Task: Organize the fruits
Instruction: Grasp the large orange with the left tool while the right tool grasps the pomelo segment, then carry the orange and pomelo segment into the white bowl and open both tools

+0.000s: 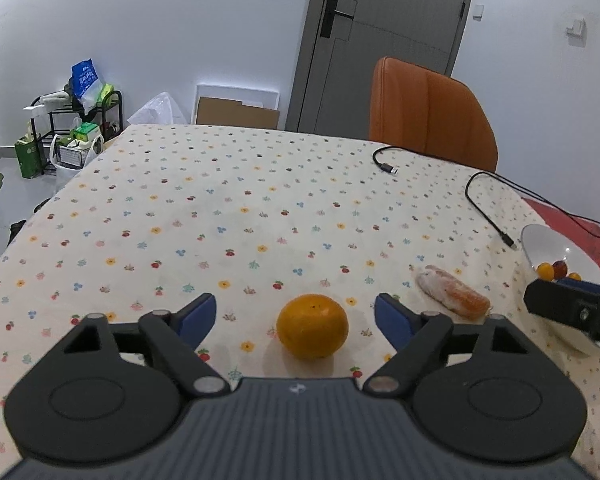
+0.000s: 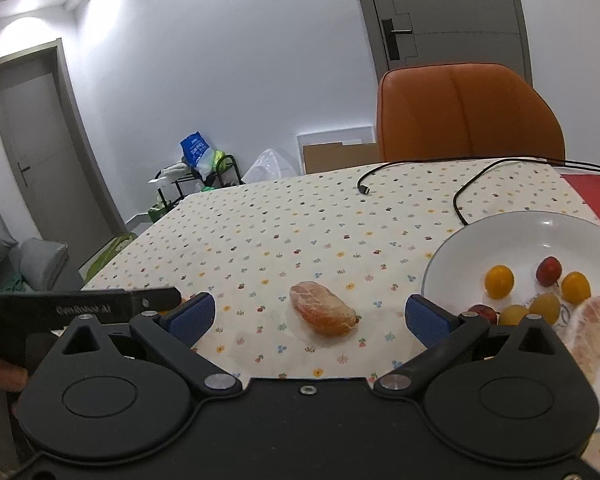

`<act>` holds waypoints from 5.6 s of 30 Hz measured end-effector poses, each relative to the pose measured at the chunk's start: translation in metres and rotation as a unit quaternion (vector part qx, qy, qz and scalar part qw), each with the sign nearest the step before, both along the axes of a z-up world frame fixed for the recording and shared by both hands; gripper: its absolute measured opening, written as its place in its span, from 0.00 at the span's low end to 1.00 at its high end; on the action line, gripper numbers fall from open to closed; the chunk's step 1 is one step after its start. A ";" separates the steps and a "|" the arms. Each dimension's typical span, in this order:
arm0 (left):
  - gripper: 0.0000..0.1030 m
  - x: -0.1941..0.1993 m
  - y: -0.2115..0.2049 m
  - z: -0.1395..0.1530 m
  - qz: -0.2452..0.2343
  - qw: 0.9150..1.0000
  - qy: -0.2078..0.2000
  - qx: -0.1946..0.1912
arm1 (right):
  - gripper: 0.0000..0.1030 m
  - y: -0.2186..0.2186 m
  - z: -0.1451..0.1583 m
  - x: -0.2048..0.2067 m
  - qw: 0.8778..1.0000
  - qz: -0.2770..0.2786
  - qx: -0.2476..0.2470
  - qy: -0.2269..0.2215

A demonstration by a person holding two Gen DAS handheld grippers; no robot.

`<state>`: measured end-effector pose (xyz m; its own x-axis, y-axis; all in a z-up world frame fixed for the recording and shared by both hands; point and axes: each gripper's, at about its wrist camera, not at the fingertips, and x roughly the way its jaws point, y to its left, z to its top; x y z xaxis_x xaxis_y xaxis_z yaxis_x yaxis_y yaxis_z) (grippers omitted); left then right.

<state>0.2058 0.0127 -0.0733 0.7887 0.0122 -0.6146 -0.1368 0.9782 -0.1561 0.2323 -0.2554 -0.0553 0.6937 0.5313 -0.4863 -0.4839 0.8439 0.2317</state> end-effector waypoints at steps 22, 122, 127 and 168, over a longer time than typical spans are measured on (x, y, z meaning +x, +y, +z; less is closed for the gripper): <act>0.36 -0.003 0.046 0.000 0.033 0.999 0.004 -0.035 | 1.00 0.030 -0.014 0.021 1.000 0.015 -0.024 0.012; 0.36 0.026 -0.148 0.048 -0.130 0.990 -0.056 0.027 | 0.31 -0.132 0.007 -0.006 0.991 -0.126 0.024 -0.025; 0.36 0.038 -0.165 0.046 -0.136 0.989 -0.050 0.034 | 0.31 -0.146 0.006 0.006 0.990 -0.133 0.022 -0.027; 0.81 0.037 -0.143 0.062 -0.075 0.995 -0.061 0.020 | 0.66 -0.183 0.020 0.054 0.988 -0.144 0.036 -0.037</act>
